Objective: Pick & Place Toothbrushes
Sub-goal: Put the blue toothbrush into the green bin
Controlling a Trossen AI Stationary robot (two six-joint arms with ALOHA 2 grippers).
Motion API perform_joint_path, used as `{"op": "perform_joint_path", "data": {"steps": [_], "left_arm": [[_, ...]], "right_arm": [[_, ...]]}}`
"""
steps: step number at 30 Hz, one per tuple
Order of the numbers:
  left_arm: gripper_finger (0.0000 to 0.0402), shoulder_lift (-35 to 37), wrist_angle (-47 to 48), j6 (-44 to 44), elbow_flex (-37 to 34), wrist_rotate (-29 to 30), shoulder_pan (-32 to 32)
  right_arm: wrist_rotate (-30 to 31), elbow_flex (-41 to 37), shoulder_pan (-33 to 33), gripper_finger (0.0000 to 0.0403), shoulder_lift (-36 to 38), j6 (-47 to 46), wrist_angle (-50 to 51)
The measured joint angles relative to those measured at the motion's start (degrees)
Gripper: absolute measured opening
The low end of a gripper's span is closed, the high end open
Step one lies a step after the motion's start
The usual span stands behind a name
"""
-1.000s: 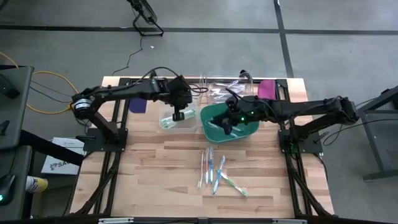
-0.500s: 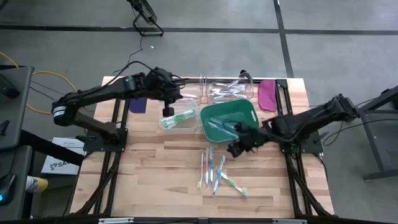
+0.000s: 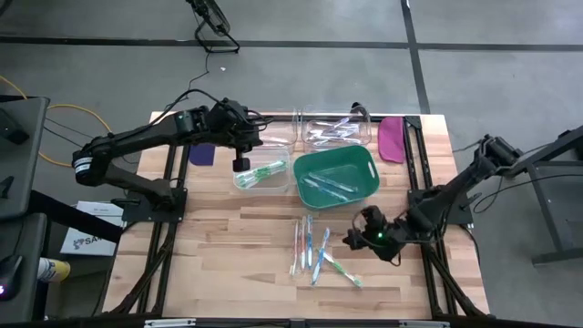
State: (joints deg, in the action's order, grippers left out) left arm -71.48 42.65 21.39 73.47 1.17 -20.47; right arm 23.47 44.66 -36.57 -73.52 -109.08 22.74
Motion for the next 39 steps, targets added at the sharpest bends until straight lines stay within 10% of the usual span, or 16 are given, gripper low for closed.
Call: {"op": "perform_joint_path", "data": {"steps": [10, 24, 39], "left_arm": [[0.0003, 0.00, 0.62, 0.00, 0.00, -0.17, 0.00], [0.0003, -0.02, 1.27, 0.00, -0.02, -0.15, 0.00], [0.0003, -0.02, 2.54, -0.01, -0.02, -0.13, 0.00]], "right_arm": [[5.36, -7.77, -2.12, 0.0240, -8.59, -1.90, -18.66], [6.69, -7.80, 1.94, 0.0237, -25.25, -1.03, -39.28], [5.58, -7.75, 7.31, 0.0210, -27.21, 4.06, -43.21]]}}
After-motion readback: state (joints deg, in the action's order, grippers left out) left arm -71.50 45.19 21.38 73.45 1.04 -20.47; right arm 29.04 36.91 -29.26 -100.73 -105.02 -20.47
